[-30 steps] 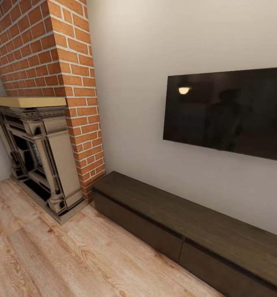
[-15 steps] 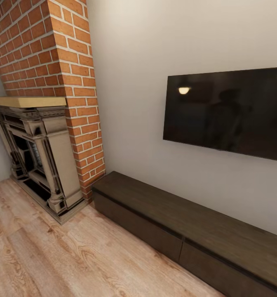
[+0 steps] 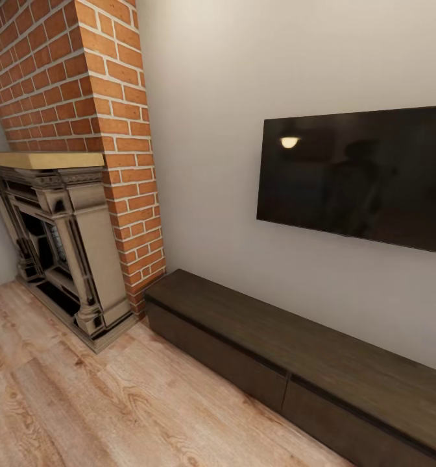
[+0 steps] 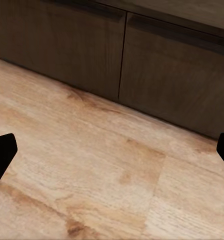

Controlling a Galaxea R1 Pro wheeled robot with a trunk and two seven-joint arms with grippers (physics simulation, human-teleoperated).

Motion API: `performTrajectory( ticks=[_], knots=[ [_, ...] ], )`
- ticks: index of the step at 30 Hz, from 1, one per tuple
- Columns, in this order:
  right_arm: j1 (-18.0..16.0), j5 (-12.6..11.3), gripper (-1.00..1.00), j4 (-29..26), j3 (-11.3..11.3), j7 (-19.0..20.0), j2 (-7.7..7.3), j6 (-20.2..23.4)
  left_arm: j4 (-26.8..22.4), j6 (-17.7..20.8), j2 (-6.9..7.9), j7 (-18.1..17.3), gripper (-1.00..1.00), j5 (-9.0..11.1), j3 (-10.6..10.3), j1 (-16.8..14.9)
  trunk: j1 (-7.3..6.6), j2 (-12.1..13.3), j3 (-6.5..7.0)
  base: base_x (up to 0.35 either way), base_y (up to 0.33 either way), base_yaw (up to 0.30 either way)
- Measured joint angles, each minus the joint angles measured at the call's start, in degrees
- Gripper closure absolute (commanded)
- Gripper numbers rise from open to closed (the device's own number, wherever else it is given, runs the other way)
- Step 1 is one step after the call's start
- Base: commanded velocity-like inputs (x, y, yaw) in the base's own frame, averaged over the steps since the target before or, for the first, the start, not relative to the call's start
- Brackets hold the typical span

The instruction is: Turn on the radio receiver that's on the table in the living room.

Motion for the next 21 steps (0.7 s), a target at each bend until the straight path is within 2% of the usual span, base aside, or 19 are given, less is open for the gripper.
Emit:
performTrajectory(
  ticks=[21],
  knots=[
    [0.0,-0.1,-1.00,0.1,0.0,0.1,-0.14,0.2,1.6,-0.5,0.43,0.0,-1.00,0.0,0.0,0.0,0.00,0.0,0.00,0.000,0.000,0.000]
  ],
)
